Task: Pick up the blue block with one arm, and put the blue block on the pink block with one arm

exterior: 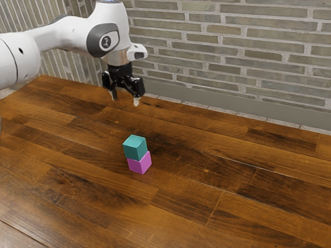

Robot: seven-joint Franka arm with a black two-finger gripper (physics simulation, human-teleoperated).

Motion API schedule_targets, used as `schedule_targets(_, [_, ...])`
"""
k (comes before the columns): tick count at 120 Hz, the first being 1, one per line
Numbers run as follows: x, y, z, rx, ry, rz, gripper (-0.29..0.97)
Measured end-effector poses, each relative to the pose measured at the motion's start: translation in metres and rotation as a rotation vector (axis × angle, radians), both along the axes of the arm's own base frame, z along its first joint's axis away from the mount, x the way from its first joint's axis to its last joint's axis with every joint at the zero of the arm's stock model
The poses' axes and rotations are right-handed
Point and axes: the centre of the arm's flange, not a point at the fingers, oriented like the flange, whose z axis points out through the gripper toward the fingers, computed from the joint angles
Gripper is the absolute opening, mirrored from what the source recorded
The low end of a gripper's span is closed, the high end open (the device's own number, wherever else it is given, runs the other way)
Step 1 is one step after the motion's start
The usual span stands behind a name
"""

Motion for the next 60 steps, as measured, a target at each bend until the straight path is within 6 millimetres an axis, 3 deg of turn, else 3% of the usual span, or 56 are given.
schedule_targets(7, [-0.004, 0.0, 0.004, 0.01, 0.013, -0.011, 0.67])
schedule_targets(26, [-0.014, -0.024, 0.024, 0.009, 0.028, -0.096, 0.68])
schedule_targets(50, [-0.024, -0.023, 0.062, 0.02, 0.013, -0.133, 0.68])
schedule_targets(60, [-0.027, -0.023, 0.068, 0.023, 0.018, -0.145, 0.68])
